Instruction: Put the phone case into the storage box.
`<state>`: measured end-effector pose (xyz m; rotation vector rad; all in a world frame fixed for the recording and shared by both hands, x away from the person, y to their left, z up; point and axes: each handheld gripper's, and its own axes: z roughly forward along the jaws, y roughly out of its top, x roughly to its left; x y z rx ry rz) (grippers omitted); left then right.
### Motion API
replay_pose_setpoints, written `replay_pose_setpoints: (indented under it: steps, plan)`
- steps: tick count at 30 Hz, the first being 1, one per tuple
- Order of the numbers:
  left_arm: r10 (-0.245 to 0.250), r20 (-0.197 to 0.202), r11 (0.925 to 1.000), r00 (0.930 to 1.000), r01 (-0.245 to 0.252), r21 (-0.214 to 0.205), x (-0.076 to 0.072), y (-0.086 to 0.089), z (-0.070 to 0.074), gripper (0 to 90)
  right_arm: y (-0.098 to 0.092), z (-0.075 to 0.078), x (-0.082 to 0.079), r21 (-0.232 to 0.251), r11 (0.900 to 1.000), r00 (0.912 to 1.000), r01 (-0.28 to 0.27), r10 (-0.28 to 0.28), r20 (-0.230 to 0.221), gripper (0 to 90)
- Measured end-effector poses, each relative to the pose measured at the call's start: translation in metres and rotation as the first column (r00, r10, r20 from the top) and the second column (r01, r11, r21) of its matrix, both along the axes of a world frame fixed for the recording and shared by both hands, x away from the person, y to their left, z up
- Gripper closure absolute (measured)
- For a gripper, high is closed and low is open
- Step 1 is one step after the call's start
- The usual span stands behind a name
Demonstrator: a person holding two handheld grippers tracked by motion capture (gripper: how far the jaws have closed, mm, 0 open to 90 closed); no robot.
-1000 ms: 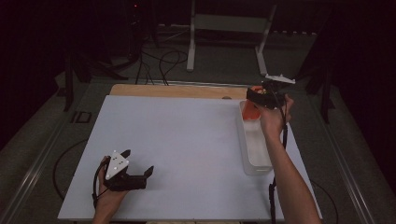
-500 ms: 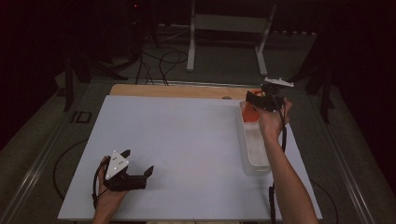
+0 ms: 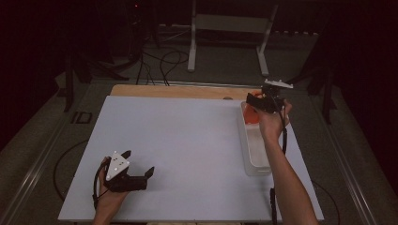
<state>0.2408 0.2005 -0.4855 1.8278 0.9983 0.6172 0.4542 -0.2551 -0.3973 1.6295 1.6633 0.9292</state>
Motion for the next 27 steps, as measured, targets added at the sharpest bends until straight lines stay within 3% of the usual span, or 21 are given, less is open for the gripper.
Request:
replay_pose_setpoints:
  steps: [27]
  plan:
    - [-0.001,-0.002,1.0,1.0,0.001,-0.001,0.0,0.001,0.0,0.2,0.001,-0.016,0.006,-0.002,0.9998,0.9994,0.02,-0.02,-0.029,16.5]
